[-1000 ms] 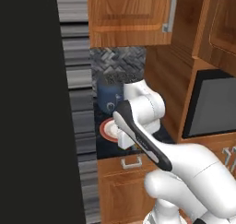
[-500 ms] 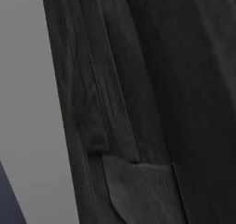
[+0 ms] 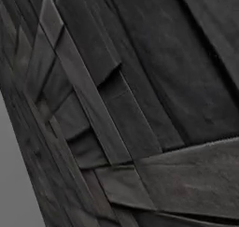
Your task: Move the hot dog bun to the plate on the dining table and place the condiment next to that plate. Then navigate to the fridge and take the sausage and place it on the plate as well.
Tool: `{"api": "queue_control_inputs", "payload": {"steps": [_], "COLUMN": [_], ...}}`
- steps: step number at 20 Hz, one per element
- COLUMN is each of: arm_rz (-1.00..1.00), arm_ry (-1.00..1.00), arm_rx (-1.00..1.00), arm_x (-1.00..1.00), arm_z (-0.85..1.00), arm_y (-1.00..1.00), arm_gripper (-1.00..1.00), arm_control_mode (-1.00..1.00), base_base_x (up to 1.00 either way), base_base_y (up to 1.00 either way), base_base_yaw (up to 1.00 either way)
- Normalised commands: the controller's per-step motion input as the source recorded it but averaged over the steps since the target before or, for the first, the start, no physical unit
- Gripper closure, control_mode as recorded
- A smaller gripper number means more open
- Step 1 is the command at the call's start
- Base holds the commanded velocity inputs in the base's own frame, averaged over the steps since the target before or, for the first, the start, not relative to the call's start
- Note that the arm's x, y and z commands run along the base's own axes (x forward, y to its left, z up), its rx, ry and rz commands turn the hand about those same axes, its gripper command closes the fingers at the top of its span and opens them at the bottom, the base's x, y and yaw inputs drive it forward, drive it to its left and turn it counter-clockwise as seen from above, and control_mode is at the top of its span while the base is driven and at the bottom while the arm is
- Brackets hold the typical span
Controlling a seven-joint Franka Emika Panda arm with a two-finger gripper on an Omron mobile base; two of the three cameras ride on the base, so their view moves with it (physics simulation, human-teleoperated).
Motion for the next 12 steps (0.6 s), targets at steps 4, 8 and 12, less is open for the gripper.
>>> {"api": "queue_control_inputs", "payload": {"steps": [4, 8, 12], "arm_rz": [0.00, 0.00, 0.00], "arm_ry": [0.00, 0.00, 0.00], "arm_rx": [0.00, 0.00, 0.00], "arm_x": [0.00, 0.00, 0.00], "arm_z": [0.00, 0.00, 0.00], "arm_y": [0.00, 0.00, 0.00], "arm_gripper": [1.00, 1.00, 1.00], "arm_control_mode": [1.00, 1.00, 1.00], "base_base_x": [0.00, 0.00, 0.00], "base_base_y": [-0.19, -0.16, -0.21], "base_base_yaw": [-0.63, -0.63, -0.58]}}
